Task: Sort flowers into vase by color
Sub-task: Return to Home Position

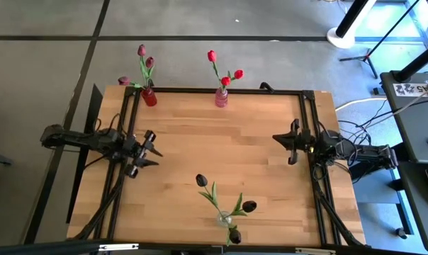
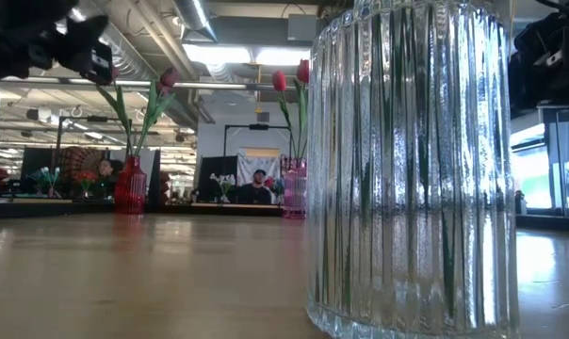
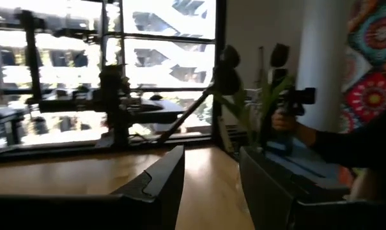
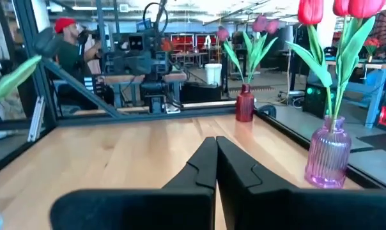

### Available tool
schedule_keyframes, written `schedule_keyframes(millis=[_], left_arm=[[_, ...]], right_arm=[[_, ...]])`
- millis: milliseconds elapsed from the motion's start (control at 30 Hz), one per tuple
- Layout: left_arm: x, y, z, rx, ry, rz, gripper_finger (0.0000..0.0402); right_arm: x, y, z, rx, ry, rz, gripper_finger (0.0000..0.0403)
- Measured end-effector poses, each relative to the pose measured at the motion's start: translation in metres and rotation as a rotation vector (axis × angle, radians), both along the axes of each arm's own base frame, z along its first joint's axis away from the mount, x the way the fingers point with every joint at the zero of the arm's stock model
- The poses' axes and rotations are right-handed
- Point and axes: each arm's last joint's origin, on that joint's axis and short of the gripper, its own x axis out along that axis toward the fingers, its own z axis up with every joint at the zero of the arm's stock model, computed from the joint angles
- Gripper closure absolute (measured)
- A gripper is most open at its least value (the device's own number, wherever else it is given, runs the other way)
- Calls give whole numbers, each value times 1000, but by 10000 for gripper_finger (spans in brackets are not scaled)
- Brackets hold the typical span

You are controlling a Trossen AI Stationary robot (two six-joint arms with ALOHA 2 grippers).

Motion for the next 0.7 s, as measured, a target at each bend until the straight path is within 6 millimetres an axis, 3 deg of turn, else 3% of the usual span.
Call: schedule_keyframes(millis=[267, 700], left_arm=[[2, 4, -12, 37, 116, 148, 257], [2, 5, -23, 77, 226, 188, 257]], right_arm=[[1, 1, -5, -19, 44, 43, 398], [1, 1, -6, -61, 47, 48, 398]])
